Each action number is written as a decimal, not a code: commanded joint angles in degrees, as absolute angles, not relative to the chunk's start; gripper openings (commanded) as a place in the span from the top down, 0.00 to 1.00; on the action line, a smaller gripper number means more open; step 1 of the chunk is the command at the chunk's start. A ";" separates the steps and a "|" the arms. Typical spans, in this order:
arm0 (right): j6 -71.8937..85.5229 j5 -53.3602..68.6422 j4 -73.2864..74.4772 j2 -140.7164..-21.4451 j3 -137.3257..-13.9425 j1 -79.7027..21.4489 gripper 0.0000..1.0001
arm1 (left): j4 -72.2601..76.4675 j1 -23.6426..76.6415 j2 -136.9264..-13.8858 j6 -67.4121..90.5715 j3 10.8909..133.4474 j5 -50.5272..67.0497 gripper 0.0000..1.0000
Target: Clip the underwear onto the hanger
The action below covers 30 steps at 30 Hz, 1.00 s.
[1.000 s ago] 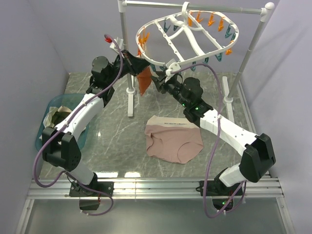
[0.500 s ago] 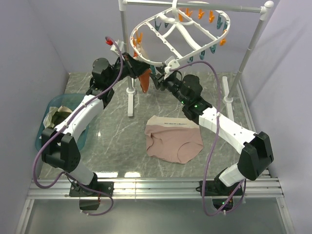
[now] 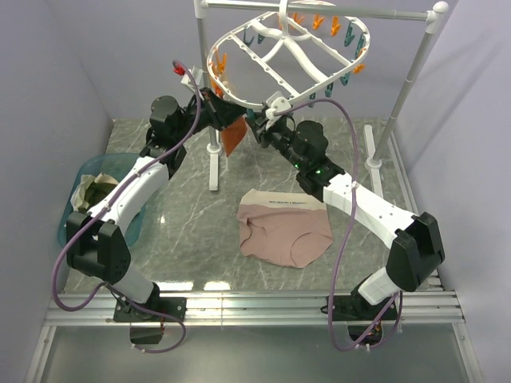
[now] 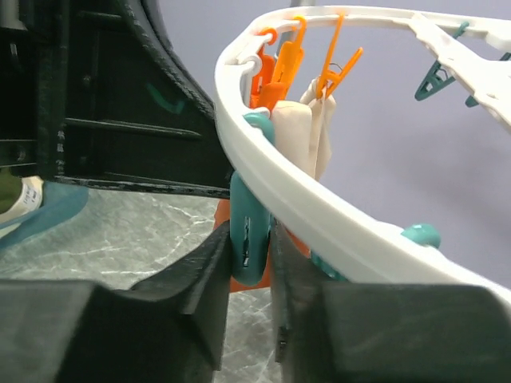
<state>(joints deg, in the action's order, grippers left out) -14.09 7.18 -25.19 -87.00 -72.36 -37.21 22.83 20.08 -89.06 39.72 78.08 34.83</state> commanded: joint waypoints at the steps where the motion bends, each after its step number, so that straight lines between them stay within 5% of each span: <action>1: -13.89 7.47 -27.25 -87.36 -76.55 -36.21 0.75 | 23.38 20.65 -86.22 40.25 77.78 38.32 0.98; 5: -12.66 8.52 -26.46 -87.28 -77.08 -35.69 0.92 | 23.64 20.13 -85.08 40.78 76.99 39.02 0.78; 11: -10.99 9.67 -24.79 -87.01 -78.13 -34.98 1.00 | 26.35 17.50 -82.80 41.75 73.57 42.97 0.62; 21: -9.84 11.95 -23.03 -86.05 -77.61 -34.63 1.00 | 28.04 17.84 -82.09 39.64 72.94 41.58 0.39; 30: -10.28 14.06 -22.32 -84.90 -76.82 -34.72 1.00 | 24.70 22.06 -84.90 36.30 76.81 33.23 0.30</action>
